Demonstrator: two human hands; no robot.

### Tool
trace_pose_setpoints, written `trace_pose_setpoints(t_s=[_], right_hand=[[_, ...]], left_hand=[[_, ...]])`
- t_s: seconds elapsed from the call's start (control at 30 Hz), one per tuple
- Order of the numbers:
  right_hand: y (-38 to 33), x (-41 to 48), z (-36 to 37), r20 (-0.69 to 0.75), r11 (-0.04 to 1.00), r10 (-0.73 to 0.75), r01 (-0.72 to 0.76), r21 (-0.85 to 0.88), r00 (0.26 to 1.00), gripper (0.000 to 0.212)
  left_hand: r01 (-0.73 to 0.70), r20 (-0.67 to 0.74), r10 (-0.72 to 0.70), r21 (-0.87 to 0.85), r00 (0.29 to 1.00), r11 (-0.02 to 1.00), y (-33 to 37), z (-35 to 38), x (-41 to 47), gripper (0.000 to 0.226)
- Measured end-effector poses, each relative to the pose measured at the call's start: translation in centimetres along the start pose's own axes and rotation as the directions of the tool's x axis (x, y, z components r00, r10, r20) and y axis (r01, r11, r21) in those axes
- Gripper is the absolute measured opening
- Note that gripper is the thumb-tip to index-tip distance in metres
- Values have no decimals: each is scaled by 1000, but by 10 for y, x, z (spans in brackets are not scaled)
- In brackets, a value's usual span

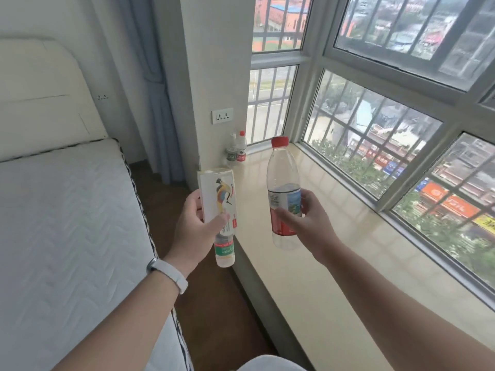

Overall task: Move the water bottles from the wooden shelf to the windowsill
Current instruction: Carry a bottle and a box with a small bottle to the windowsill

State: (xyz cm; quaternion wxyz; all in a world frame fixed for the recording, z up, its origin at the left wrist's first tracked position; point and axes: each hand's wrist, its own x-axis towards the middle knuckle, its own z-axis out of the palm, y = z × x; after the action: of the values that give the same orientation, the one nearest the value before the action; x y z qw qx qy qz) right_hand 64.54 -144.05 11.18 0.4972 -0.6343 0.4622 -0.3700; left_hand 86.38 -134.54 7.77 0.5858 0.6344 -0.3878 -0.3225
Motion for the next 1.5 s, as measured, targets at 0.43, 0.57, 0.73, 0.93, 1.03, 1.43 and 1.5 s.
trace_pose_setpoints(t_s=[0.43,0.57,0.73,0.93,1.03,1.43,1.5], right_hand=[[15,109,48,50,998,19,-22,60,999,46],[22,166,68,100,996,16,-24,81,995,46],[32,250,79,100,990,40,-52,127,994,44],[60,338,75,95,971,108,-126,205,990,48],[78,374,72,113,963,148,-169,209,983,47],[112,440,62,75,945,268,-277,174,961,48],[121,451,66,62,942,289,-296,159,955,47]], left_hand=[[49,-75,-47,30,996,998,-21,-28,94,58],[82,-147,-73,62,987,995,-31,-38,140,56],[147,-171,-126,111,977,983,-36,-28,207,53],[202,-154,-177,165,972,966,-37,-1,294,56],[231,-149,-206,181,967,956,-44,13,330,56],[315,-14,-319,204,948,927,-73,61,425,53],[312,27,-327,236,944,920,-81,67,444,50]])
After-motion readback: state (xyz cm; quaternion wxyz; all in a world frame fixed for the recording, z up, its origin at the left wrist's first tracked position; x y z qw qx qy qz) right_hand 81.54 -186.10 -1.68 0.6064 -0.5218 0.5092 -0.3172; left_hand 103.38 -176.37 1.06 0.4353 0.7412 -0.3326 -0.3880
